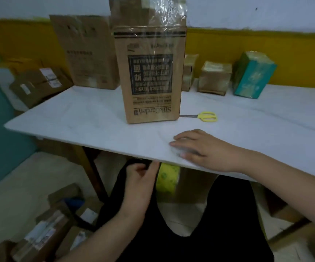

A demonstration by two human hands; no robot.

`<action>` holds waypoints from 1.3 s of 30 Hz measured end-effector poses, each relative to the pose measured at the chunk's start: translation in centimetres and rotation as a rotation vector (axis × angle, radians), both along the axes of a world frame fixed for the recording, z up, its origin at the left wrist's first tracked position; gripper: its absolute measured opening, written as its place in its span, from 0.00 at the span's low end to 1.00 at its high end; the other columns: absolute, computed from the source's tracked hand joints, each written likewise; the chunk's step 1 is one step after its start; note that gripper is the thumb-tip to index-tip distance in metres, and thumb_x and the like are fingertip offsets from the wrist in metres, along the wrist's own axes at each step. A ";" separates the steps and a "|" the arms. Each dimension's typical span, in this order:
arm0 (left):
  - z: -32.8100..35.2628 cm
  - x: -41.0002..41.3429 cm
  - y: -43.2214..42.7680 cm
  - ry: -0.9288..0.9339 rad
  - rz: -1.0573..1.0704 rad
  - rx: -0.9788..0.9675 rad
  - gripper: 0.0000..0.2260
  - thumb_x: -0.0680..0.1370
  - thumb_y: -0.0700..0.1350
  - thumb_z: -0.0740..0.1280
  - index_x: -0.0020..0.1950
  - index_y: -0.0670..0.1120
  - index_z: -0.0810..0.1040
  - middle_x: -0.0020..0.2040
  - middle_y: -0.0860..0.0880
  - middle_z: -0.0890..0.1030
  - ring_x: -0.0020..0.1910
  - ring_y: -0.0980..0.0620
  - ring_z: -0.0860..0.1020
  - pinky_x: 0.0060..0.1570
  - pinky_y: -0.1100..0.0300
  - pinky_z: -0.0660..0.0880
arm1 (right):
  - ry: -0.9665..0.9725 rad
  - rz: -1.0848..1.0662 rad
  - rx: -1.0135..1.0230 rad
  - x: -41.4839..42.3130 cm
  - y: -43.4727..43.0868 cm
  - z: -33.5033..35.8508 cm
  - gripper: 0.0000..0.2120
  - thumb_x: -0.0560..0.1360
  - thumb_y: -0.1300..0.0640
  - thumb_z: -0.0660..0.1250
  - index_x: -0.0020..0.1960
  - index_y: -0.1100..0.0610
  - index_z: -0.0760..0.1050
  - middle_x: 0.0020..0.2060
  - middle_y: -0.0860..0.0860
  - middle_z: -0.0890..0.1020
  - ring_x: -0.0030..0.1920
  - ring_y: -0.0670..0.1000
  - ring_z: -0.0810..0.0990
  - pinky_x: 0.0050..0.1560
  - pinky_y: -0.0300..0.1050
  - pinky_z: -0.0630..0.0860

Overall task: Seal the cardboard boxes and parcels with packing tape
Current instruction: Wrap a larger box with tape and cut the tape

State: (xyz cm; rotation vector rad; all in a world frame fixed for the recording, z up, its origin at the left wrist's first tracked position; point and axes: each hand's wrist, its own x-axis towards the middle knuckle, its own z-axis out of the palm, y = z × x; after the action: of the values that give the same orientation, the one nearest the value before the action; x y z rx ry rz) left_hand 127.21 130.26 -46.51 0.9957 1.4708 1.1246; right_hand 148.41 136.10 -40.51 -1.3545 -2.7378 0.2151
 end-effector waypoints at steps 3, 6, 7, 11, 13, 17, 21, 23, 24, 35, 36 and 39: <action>0.7 1.2 1.0 -0.123 -0.141 -0.153 0.40 0.64 0.66 0.74 0.68 0.45 0.71 0.57 0.48 0.82 0.55 0.50 0.81 0.60 0.52 0.77 | 0.090 -0.020 -0.033 -0.6 0.3 0.5 0.19 0.83 0.46 0.55 0.72 0.45 0.69 0.70 0.45 0.70 0.70 0.44 0.64 0.71 0.43 0.57; 2.8 1.8 1.3 -0.277 -0.344 -0.249 0.16 0.78 0.48 0.69 0.62 0.41 0.75 0.42 0.43 0.85 0.38 0.50 0.83 0.45 0.59 0.79 | 0.130 -0.034 -0.079 -0.7 0.2 1.0 0.17 0.83 0.52 0.56 0.69 0.48 0.74 0.68 0.47 0.73 0.67 0.42 0.66 0.70 0.41 0.58; 3.5 1.7 1.1 -0.310 -0.396 -0.303 0.11 0.80 0.46 0.66 0.59 0.40 0.76 0.37 0.42 0.84 0.33 0.50 0.82 0.41 0.59 0.78 | 0.164 -0.021 -0.080 -0.8 0.1 1.1 0.16 0.83 0.53 0.57 0.68 0.50 0.75 0.67 0.48 0.74 0.67 0.43 0.68 0.70 0.40 0.60; 6.6 0.7 1.8 -0.340 -0.441 -0.492 0.08 0.82 0.42 0.61 0.48 0.39 0.76 0.29 0.42 0.80 0.24 0.51 0.77 0.28 0.63 0.77 | 0.234 0.083 -0.149 -1.4 0.1 1.7 0.15 0.83 0.57 0.59 0.67 0.55 0.77 0.64 0.50 0.78 0.65 0.45 0.73 0.67 0.32 0.64; 7.9 0.7 2.3 -0.314 -0.455 -0.520 0.06 0.83 0.40 0.60 0.51 0.39 0.74 0.29 0.42 0.78 0.23 0.51 0.76 0.24 0.63 0.76 | 0.180 0.148 -0.246 -2.2 0.6 2.0 0.16 0.83 0.54 0.59 0.69 0.56 0.75 0.67 0.50 0.75 0.68 0.45 0.71 0.71 0.38 0.64; 9.5 1.2 2.6 -0.281 -0.439 -0.536 0.07 0.83 0.36 0.55 0.57 0.43 0.71 0.31 0.43 0.75 0.20 0.51 0.75 0.22 0.64 0.75 | 0.116 0.148 -0.497 -2.7 1.6 3.4 0.18 0.83 0.50 0.59 0.71 0.52 0.72 0.71 0.43 0.69 0.70 0.39 0.66 0.72 0.38 0.60; 10.2 1.7 2.0 -0.199 -0.490 -0.521 0.06 0.83 0.38 0.58 0.60 0.40 0.69 0.27 0.41 0.78 0.20 0.50 0.75 0.22 0.64 0.74 | 0.086 0.116 -0.664 -2.5 2.7 4.7 0.18 0.80 0.48 0.63 0.70 0.45 0.71 0.69 0.40 0.70 0.70 0.41 0.66 0.73 0.45 0.62; 11.5 1.7 1.9 -0.160 -0.551 -0.490 0.04 0.83 0.39 0.60 0.56 0.40 0.70 0.27 0.42 0.77 0.20 0.51 0.74 0.22 0.65 0.73 | 0.037 0.110 -0.708 -2.6 3.5 5.8 0.20 0.81 0.48 0.63 0.72 0.46 0.69 0.67 0.40 0.71 0.68 0.41 0.68 0.72 0.44 0.64; 12.3 1.6 2.0 -0.135 -0.574 -0.472 0.03 0.83 0.40 0.61 0.54 0.40 0.71 0.28 0.42 0.77 0.20 0.51 0.74 0.23 0.65 0.73 | 0.043 0.103 -0.756 -2.5 3.7 6.6 0.19 0.81 0.48 0.61 0.72 0.48 0.69 0.65 0.40 0.73 0.66 0.39 0.69 0.70 0.41 0.65; 21.2 -0.6 5.9 0.115 -0.466 0.114 0.11 0.83 0.47 0.63 0.57 0.40 0.73 0.33 0.38 0.81 0.23 0.48 0.77 0.26 0.63 0.74 | 0.744 -0.099 -0.748 -3.0 7.3 16.6 0.04 0.76 0.59 0.70 0.47 0.59 0.77 0.40 0.54 0.81 0.40 0.48 0.81 0.46 0.41 0.80; 21.9 -0.6 6.2 0.121 -0.449 0.160 0.11 0.83 0.46 0.63 0.58 0.39 0.73 0.33 0.38 0.81 0.23 0.48 0.77 0.25 0.63 0.74 | 0.791 -0.114 -0.693 -3.2 7.2 17.9 0.03 0.75 0.59 0.70 0.45 0.58 0.78 0.37 0.53 0.82 0.38 0.47 0.81 0.43 0.40 0.79; 24.1 -0.6 6.8 0.099 -0.428 0.262 0.10 0.83 0.49 0.63 0.58 0.43 0.74 0.34 0.40 0.83 0.26 0.49 0.80 0.27 0.62 0.76 | 0.810 -0.118 -0.421 -3.8 7.1 21.0 0.05 0.73 0.57 0.73 0.41 0.57 0.80 0.33 0.49 0.82 0.35 0.43 0.79 0.38 0.35 0.76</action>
State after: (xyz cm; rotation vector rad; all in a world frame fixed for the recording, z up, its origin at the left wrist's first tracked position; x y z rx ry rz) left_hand 126.64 137.04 -22.45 1.4864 1.1255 0.9760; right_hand 144.56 143.16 -19.52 -1.1352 -1.9801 1.1023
